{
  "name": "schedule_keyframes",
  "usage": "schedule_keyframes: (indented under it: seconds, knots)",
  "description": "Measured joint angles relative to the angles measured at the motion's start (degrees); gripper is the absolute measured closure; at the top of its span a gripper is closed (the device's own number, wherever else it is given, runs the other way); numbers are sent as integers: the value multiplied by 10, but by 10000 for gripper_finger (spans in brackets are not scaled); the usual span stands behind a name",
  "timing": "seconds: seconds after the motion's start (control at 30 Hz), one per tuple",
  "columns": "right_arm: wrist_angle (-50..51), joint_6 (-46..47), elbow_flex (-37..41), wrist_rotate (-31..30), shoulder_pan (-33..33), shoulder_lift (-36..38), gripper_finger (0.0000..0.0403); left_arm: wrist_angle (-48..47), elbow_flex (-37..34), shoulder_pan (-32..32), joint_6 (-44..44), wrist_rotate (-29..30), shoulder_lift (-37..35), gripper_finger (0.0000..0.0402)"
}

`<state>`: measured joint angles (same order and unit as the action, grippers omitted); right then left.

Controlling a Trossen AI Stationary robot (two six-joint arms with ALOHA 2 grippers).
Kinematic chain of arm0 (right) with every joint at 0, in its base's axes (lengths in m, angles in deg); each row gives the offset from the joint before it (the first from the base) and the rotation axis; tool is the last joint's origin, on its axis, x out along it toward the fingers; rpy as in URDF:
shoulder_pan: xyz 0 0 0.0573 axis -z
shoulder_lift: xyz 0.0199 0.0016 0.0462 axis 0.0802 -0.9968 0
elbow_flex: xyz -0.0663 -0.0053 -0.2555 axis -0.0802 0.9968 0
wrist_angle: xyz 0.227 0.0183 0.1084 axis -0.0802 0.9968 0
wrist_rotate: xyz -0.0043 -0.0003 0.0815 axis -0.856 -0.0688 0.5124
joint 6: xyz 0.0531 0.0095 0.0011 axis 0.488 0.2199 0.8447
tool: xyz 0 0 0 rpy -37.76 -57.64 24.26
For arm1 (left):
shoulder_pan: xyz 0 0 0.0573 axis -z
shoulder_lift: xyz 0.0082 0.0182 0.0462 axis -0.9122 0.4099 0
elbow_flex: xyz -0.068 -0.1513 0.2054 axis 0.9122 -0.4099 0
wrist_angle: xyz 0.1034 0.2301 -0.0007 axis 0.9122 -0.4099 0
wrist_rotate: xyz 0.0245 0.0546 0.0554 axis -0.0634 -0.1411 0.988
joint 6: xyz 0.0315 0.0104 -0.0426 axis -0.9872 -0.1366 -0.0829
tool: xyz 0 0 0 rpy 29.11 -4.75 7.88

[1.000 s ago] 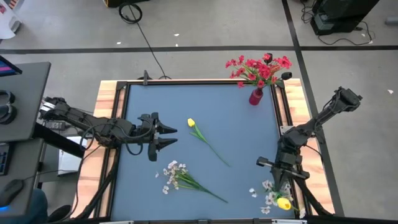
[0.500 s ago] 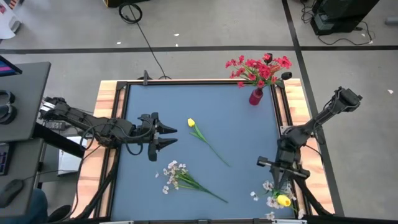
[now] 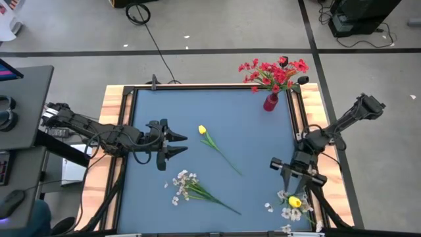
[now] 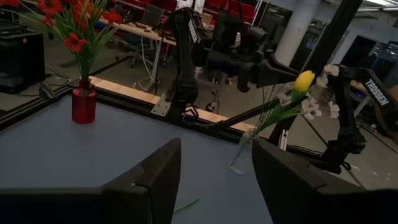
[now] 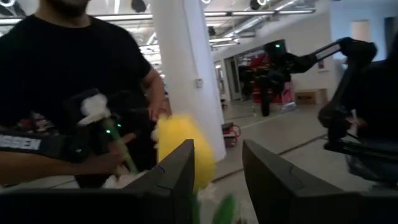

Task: Sort flowers into vase by color
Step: Put the right yellow tulip into the transparent vase, then put the yellow tulip into the transparent vase

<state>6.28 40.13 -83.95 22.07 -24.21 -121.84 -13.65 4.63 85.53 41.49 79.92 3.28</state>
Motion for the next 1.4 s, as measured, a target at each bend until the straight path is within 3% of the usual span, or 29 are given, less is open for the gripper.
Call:
schedule_keyframes:
  seconds: [0.33,0.63,1.03,1.4]
  knots:
    - [125,-26,-84,-36,57,0,259,0,0,0,0,0,0,198]
    - [339,-14,-184,-178,100,-38,259,0,0,0,0,0,0,198]
    - [526,101,-318,-324,185,-233,261,0,0,0,0,0,0,198]
    - [590,181,-383,-287,278,-452,263,0,0,0,0,0,0,198]
